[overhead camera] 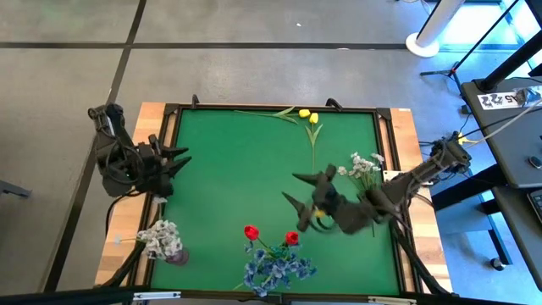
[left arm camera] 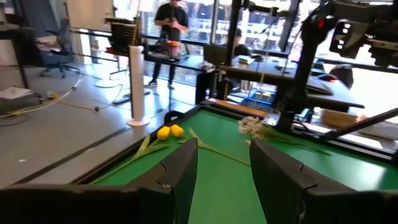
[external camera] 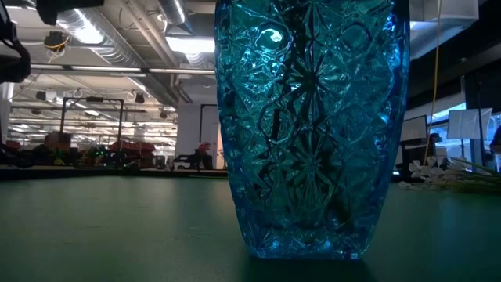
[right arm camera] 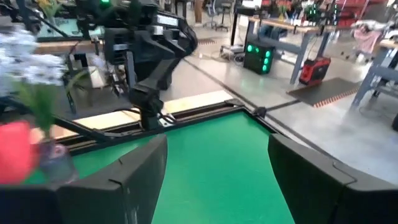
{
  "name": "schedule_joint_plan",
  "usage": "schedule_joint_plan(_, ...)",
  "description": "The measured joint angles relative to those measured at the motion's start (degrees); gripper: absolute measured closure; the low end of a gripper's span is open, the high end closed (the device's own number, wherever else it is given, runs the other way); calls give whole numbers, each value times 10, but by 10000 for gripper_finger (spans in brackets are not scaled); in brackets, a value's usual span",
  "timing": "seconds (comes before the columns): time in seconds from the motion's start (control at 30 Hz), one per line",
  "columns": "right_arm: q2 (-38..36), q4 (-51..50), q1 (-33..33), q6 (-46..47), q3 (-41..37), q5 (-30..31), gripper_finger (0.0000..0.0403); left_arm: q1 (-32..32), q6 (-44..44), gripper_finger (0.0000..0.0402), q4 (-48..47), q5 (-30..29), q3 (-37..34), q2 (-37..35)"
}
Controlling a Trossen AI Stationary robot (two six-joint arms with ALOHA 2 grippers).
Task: Sort flowers into vase by color
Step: Put the white flower into the purple vase
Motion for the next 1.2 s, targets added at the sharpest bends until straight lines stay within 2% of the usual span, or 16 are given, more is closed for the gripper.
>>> schedule_joint_plan(0.13,0,-29,-76,-10,0,-64,123,18,-22,260,9,9,-25,0)
schedule_joint_plan(0.27,-1,-135,-157,26,0,-84,123,39,-50,260,32,15,-57,0)
schedule_joint_plan(0.4,-5,-327,-230,142,0,-113,123,53,-76,260,55,25,-96,0)
schedule_joint_plan(0.53,-6,-518,-277,280,-38,-113,123,64,-87,260,98,35,-138,0)
schedule_joint_plan(0.67,-10,-620,-310,390,-102,-152,123,66,-88,260,141,43,-167,0)
schedule_joint_plan(0.9,-11,-587,-352,416,-234,-261,123,66,-99,260,162,50,-174,0)
schedule_joint_plan(1.0,-19,-539,-374,415,-282,-303,123,66,-105,260,163,64,-174,0)
schedule_joint_plan(1.2,-28,-469,-394,396,-328,-375,123,66,-121,260,187,81,-177,9)
